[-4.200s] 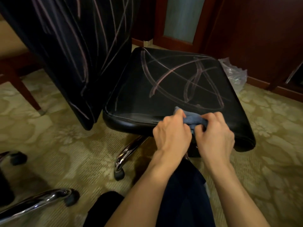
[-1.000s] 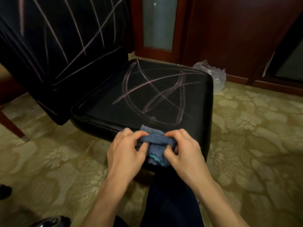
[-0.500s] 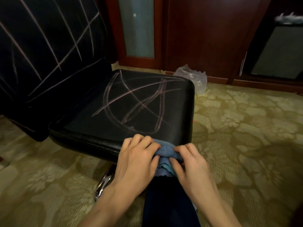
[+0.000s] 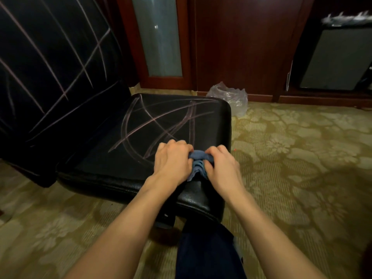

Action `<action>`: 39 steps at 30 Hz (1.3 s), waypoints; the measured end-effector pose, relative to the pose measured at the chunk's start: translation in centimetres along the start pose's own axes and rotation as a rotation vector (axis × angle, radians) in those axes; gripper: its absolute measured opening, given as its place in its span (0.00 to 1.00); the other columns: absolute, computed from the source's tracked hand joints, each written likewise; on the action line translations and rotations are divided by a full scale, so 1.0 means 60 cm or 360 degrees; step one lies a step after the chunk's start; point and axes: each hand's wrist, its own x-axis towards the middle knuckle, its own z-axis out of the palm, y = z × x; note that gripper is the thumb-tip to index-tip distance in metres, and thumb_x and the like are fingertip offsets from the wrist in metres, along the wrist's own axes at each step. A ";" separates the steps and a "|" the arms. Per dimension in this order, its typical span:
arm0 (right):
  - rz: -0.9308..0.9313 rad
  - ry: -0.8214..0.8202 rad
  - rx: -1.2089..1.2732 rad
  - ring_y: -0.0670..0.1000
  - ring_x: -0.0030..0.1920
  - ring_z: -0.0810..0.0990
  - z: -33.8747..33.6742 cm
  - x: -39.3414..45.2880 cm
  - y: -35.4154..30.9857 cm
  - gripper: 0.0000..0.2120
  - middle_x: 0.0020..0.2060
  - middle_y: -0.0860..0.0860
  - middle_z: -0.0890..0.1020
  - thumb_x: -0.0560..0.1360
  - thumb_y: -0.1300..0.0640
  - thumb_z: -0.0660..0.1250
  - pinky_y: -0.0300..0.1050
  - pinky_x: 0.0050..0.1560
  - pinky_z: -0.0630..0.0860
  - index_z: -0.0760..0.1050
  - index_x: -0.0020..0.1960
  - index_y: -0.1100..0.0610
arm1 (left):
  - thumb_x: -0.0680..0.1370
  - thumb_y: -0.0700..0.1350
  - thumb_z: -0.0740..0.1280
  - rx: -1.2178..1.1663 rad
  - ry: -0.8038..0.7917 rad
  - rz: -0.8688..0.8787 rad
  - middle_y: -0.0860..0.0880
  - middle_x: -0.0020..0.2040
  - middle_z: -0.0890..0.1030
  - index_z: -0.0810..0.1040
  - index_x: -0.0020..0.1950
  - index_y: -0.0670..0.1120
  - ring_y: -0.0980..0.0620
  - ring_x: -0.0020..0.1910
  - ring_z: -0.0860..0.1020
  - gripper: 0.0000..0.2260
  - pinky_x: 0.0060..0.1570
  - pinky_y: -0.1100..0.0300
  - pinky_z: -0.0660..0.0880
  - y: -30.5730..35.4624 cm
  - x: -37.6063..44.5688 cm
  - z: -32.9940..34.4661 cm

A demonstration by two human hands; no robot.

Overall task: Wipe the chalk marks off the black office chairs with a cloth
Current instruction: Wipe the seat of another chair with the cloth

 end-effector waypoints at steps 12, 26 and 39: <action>-0.0095 0.0098 0.0064 0.51 0.41 0.77 0.031 -0.133 -0.075 0.08 0.43 0.49 0.73 0.72 0.53 0.70 0.45 0.37 0.75 0.76 0.50 0.53 | 0.68 0.48 0.75 0.0021 0.0050 0.0150 0.57 0.42 0.80 0.84 0.49 0.55 0.53 0.44 0.78 0.10 0.47 0.58 0.61 -0.067 -0.130 -0.021; 0.0178 0.0140 -0.0190 0.57 0.54 0.76 0.032 0.030 -0.021 0.09 0.53 0.55 0.73 0.79 0.55 0.63 0.51 0.50 0.72 0.72 0.58 0.57 | 0.80 0.48 0.63 0.0137 0.0097 -0.0020 0.52 0.54 0.81 0.80 0.58 0.53 0.48 0.57 0.75 0.10 0.58 0.54 0.63 -0.002 0.051 0.013; -0.0054 0.0172 -0.0012 0.52 0.39 0.78 0.087 -0.108 -0.112 0.11 0.42 0.51 0.74 0.68 0.55 0.75 0.47 0.35 0.77 0.74 0.46 0.54 | 0.69 0.47 0.75 0.0087 0.0061 -0.0012 0.57 0.42 0.81 0.83 0.45 0.56 0.51 0.48 0.79 0.07 0.63 0.54 0.62 -0.101 -0.107 -0.020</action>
